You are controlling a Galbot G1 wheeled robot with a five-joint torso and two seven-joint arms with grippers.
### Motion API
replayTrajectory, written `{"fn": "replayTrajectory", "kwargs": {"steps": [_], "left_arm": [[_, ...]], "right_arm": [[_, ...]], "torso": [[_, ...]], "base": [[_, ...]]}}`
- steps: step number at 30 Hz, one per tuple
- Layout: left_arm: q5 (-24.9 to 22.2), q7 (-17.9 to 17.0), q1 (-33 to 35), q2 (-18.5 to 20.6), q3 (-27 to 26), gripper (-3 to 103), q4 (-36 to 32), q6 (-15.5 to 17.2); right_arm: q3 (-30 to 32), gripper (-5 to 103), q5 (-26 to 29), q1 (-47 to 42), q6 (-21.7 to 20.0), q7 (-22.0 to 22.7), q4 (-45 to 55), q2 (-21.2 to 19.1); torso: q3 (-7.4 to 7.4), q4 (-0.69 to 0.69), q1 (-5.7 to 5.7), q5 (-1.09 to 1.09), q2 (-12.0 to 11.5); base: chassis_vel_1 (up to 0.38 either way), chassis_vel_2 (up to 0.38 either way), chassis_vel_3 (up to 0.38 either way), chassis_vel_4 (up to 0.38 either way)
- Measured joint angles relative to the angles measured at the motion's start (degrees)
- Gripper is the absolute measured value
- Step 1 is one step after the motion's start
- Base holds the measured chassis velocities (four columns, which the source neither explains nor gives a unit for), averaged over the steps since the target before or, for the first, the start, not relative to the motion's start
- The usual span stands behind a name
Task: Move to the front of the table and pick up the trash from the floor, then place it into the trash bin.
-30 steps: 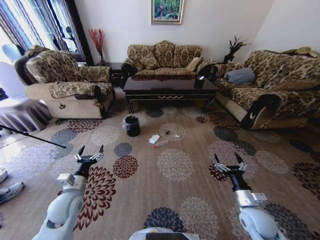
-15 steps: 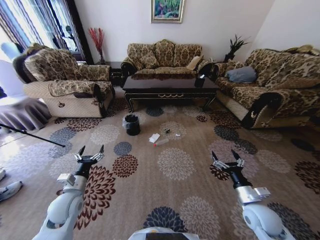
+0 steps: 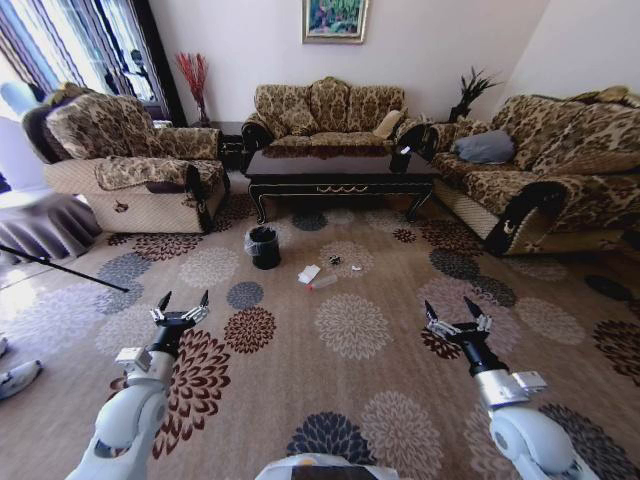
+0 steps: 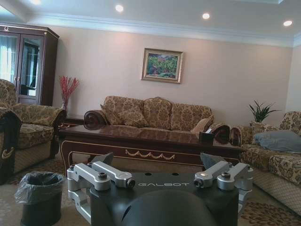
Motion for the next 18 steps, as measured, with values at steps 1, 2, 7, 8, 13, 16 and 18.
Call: {"fn": "replayTrajectory", "kwargs": {"steps": [1, 2, 7, 8, 13, 16, 18], "left_arm": [[0.0, 0.0, 0.0, 0.0, 0.0, 100, 0.0, 0.0], [0.0, 0.0, 0.0, 0.0, 0.0, 100, 0.0, 0.0], [0.0, 0.0, 0.0, -0.1, 0.0, 100, -0.3, 0.0], [0.0, 0.0, 0.0, -0.1, 0.0, 100, -0.3, 0.0], [0.0, 0.0, 0.0, -0.2, 0.0, 100, -0.3, 0.0], [0.0, 0.0, 0.0, -0.2, 0.0, 100, -0.3, -0.1], [0.0, 0.1, 0.0, -0.2, 0.0, 100, -0.2, -0.1]], "right_arm": [[0.0, 100, 0.0, 0.0, 0.1, 0.0, 0.0, 0.0], [0.0, 100, 0.0, 0.1, 0.3, 0.0, 0.0, 0.0], [0.2, 100, 0.0, 0.2, 0.6, 0.0, -0.1, 0.0], [0.2, 100, 0.0, 0.2, 0.6, 0.0, -0.1, 0.0], [0.3, 100, 0.0, 0.3, 0.8, 0.0, -0.5, 0.0], [0.3, 100, -0.1, 0.5, 0.8, 0.1, -0.8, 0.1], [0.2, 100, -0.1, 0.5, 0.9, 0.1, -0.9, 0.1]], "torso": [[-0.09, 0.00, -0.07, 0.00, -0.2], [-0.25, 0.00, -0.19, 0.00, -0.5], [-1.19, 0.00, -0.79, 0.00, -2.0], [-1.19, 0.00, -0.79, 0.00, -2.0], [-1.93, 0.00, -1.27, 0.00, -3.2], [-2.45, 0.00, -1.62, 0.00, -4.1], [-2.62, 0.00, -1.74, 0.00, -4.4]], "base": [[0.000, 0.000, 0.000, 0.000], [0.000, 0.000, 0.000, 0.000], [0.000, 0.000, 0.000, 0.000], [0.000, 0.000, 0.000, 0.000], [0.000, 0.000, 0.000, 0.000], [0.000, 0.000, 0.000, 0.000], [0.000, 0.000, 0.000, 0.000]]}}
